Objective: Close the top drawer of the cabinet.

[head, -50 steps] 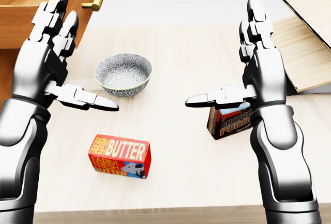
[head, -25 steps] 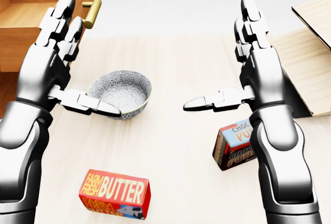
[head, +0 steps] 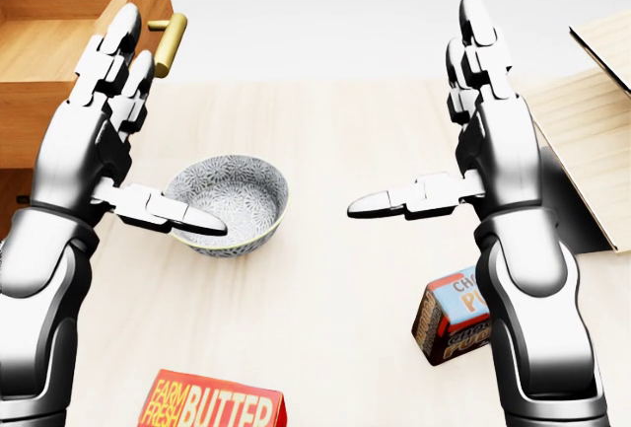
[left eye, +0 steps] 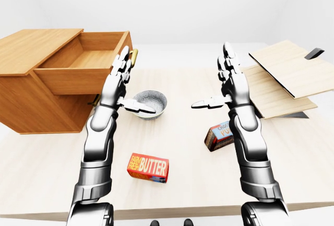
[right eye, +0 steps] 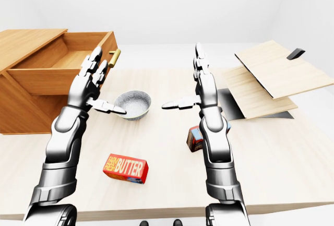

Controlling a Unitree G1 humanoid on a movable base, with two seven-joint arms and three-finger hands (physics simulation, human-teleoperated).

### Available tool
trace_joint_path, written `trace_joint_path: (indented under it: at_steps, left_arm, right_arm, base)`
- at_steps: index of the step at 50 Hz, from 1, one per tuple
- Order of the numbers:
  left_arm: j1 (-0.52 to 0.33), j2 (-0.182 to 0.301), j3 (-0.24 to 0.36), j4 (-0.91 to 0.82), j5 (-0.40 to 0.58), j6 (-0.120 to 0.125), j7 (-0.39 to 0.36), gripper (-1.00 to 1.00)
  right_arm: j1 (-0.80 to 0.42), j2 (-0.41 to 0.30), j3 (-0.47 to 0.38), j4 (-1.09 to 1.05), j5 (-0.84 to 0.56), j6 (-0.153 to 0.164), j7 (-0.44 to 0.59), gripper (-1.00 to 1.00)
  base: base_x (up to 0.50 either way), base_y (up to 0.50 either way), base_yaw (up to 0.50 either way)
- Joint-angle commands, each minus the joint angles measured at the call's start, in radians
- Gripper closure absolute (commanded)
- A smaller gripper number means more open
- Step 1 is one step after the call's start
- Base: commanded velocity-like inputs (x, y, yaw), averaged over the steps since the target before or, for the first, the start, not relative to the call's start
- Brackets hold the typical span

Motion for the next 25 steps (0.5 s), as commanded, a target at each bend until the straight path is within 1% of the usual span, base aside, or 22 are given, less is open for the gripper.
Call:
trace_joint_path:
  at_steps: [1,4,10,12,16,17,18,19,20,21,22,23,24,25]
  left_arm:
    - [0.018,0.0,0.004,0.081,0.026,0.0,0.022,-1.0]
    - [0.008,0.001,0.004,0.152,0.029,0.0,0.028,-1.0]
    - [-0.015,-0.012,-0.01,0.289,0.039,0.0,0.046,-1.0]
    - [-0.038,-0.012,-0.013,0.356,0.043,0.0,0.054,-1.0]
    - [-0.105,0.01,-0.004,0.49,0.045,0.0,0.063,-1.0]
    - [-0.148,0.025,0.01,0.566,0.038,0.0,0.074,-1.0]
    - [-0.169,0.035,0.013,0.612,0.037,-0.014,0.084,-1.0]
    - [-0.209,0.054,0.024,0.698,0.033,-0.052,0.097,-1.0]
    - [-0.23,0.066,0.027,0.745,0.028,-0.075,0.105,-1.0]
    - [-0.264,0.088,0.037,0.815,0.025,-0.109,0.115,-1.0]
    - [-0.289,0.103,0.041,0.866,0.02,-0.136,0.124,-1.0]
    - [-0.307,0.114,0.043,0.9,0.013,-0.149,0.127,-1.0]
    - [-0.338,0.135,0.051,0.954,0.009,-0.174,0.137,-1.0]
    - [-0.355,0.147,0.05,0.989,0.01,-0.175,0.146,-1.0]
  right_arm:
    - [0.025,0.008,0.008,-0.043,-0.01,0.0,-0.006,-1.0]
    - [0.035,0.009,0.007,-0.065,-0.014,0.0,-0.004,-1.0]
    - [0.056,0.015,0.009,-0.09,-0.019,0.0,0.003,-1.0]
    - [0.065,0.015,0.009,-0.102,-0.02,0.0,0.006,-1.0]
    - [0.082,0.014,0.008,-0.114,-0.026,0.0,0.015,-1.0]
    - [0.086,0.012,0.005,-0.113,-0.024,0.0,0.018,-1.0]
    - [0.089,0.012,0.003,-0.11,-0.025,0.0,0.019,-1.0]
    - [0.093,0.01,0.0,-0.104,-0.024,0.0,0.021,-1.0]
    - [0.093,0.009,-0.001,-0.103,-0.024,0.0,0.021,-1.0]
    - [0.097,0.008,-0.003,-0.1,-0.024,0.0,0.023,-1.0]
    - [0.099,0.007,-0.004,-0.098,-0.024,0.0,0.025,-1.0]
    - [0.101,0.007,-0.004,-0.093,-0.025,0.0,0.025,-1.0]
    - [0.103,0.007,-0.006,-0.09,-0.023,0.0,0.026,-1.0]
    - [0.105,0.006,-0.007,-0.089,-0.023,0.0,0.026,-1.0]
  base:
    - [0.0,0.0,0.0]
    - [0.0,0.0,0.0]
    - [0.0,0.0,0.0]
    - [0.0,0.0,0.0]
    - [0.0,0.0,0.0]
    - [0.0,0.0,0.0]
    - [0.0,0.0,0.0]
    - [0.0,0.0,0.0]
    - [0.0,0.0,0.0]
    - [0.0,0.0,0.0]
    - [0.0,0.0,0.0]
    - [0.0,0.0,0.0]
    - [0.0,0.0,0.0]
    - [0.0,0.0,0.0]
